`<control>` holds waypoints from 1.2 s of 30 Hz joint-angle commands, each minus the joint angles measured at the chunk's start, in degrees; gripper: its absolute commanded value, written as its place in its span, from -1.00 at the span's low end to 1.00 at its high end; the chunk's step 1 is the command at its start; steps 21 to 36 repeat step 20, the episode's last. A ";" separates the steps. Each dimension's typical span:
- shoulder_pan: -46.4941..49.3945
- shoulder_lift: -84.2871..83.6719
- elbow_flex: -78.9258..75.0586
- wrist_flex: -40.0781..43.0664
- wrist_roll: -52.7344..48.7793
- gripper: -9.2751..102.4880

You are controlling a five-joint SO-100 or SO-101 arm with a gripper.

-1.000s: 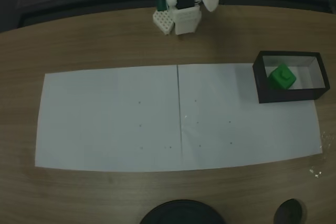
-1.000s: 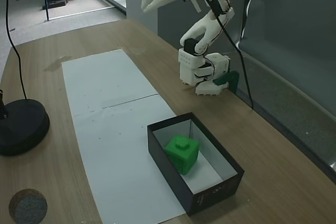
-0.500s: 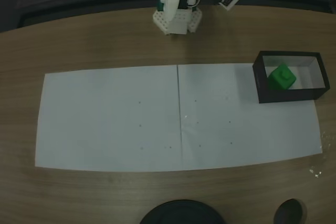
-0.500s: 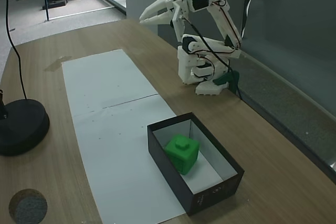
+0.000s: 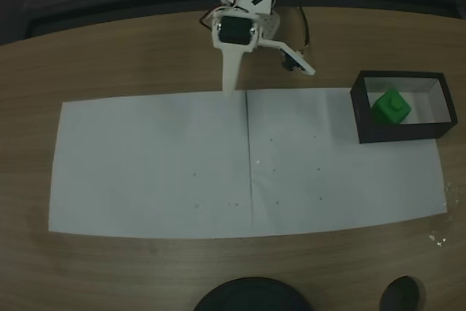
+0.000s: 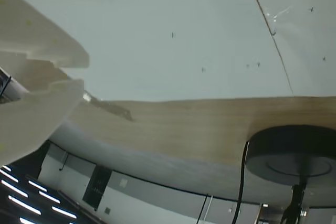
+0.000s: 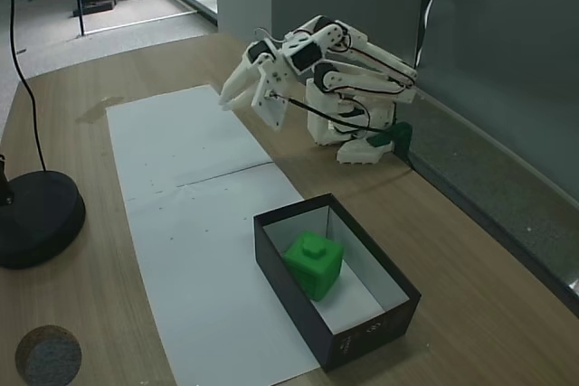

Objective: Grab a green square and put it in the box.

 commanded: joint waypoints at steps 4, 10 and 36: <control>0.09 1.41 2.46 -0.18 4.92 -0.84; -2.37 1.41 5.45 9.05 3.60 -0.84; -4.48 1.41 3.87 15.56 3.60 -0.84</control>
